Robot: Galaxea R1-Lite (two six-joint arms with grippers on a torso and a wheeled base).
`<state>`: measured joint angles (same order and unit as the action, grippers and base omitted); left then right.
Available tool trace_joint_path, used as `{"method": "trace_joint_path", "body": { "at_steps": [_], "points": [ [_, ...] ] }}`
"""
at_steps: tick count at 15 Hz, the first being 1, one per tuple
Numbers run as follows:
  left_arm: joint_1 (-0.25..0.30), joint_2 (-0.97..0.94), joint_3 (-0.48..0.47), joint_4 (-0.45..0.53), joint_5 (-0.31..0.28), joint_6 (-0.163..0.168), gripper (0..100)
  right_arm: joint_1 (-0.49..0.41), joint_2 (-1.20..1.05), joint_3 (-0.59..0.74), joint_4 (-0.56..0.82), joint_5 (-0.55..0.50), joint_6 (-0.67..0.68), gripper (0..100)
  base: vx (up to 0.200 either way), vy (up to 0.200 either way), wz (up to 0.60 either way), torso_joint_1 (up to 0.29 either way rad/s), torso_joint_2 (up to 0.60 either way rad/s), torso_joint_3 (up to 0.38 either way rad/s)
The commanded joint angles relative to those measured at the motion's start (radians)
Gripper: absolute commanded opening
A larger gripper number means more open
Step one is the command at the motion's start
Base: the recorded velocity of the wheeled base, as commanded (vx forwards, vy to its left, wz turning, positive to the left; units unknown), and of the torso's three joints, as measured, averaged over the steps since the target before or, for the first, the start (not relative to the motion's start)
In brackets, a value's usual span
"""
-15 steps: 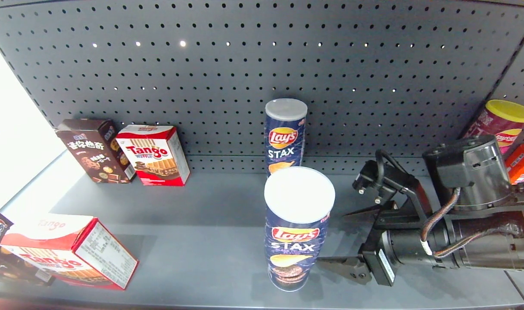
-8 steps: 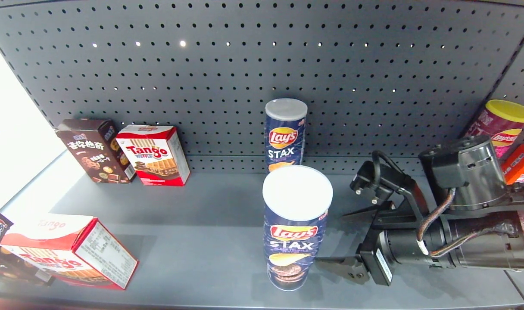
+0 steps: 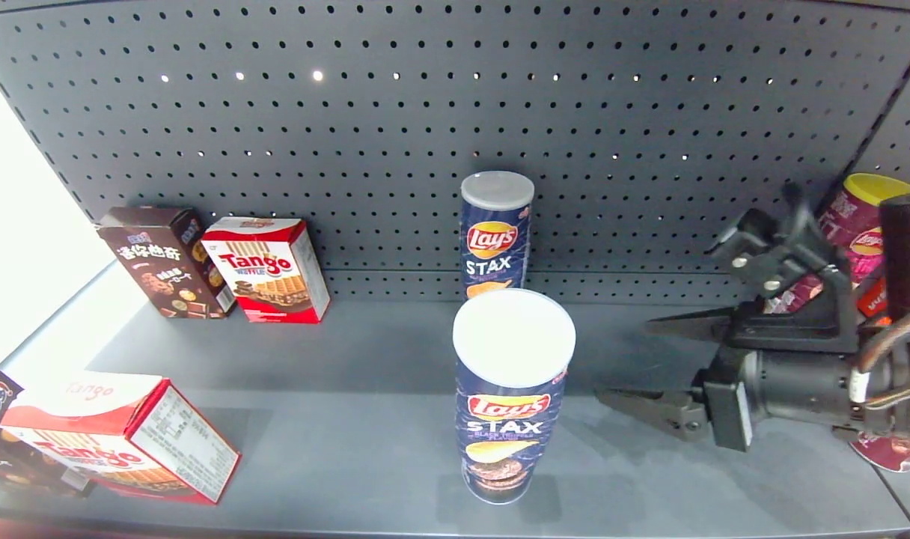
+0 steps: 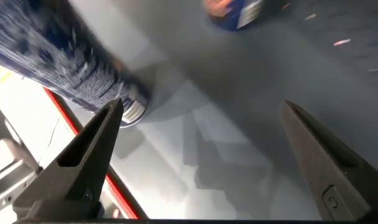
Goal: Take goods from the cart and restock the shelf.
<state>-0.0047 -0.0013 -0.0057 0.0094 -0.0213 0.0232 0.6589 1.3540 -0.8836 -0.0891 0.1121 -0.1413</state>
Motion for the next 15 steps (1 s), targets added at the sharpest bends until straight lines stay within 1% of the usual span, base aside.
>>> {"method": "trace_joint_path", "body": {
  "at_steps": [1,5,6,9,11,12,13,14,15],
  "points": [
    [0.000,0.001,0.000,0.000,0.000,0.000,100,-0.045,-0.177,0.043,0.000,0.001,0.002,100,0.000,0.000,0.00,0.000,0.00,0.000],
    [0.000,0.001,0.000,0.000,0.000,0.000,100,-0.144,-0.362,0.077,-0.009,0.000,0.003,100,0.000,0.000,0.00,0.000,0.00,0.000],
    [0.000,0.001,0.000,0.000,0.000,0.001,100,-0.193,-0.438,0.106,-0.027,0.000,0.003,100,0.000,0.000,0.00,0.000,0.00,0.000],
    [0.000,0.001,0.001,-0.005,0.000,0.000,100,-0.274,-0.607,0.163,-0.026,-0.003,0.000,100,0.000,0.000,0.00,0.000,0.00,0.000],
    [0.000,0.001,0.003,-0.006,0.001,0.000,100,-0.332,-0.783,0.252,-0.009,-0.008,0.002,100,0.000,0.000,0.00,0.000,0.00,0.000],
    [0.000,0.001,0.003,-0.006,0.001,0.000,100,-0.363,-0.892,0.324,-0.001,-0.012,0.005,100,0.000,0.000,0.00,0.000,0.00,0.000],
    [0.000,0.001,0.003,-0.006,0.001,0.000,100,-0.384,-0.997,0.397,0.020,-0.015,0.038,100,0.000,0.000,0.00,0.000,0.00,0.000],
    [0.000,0.001,0.003,-0.006,0.001,0.000,100,-0.386,-1.004,0.402,0.022,-0.015,0.043,100,0.000,0.000,0.00,0.000,0.00,0.000],
    [0.000,0.001,0.003,-0.006,0.003,-0.002,100,-0.406,-1.181,0.491,0.097,-0.025,0.106,100,0.000,0.000,0.00,0.000,0.00,0.000]
  ]
}}
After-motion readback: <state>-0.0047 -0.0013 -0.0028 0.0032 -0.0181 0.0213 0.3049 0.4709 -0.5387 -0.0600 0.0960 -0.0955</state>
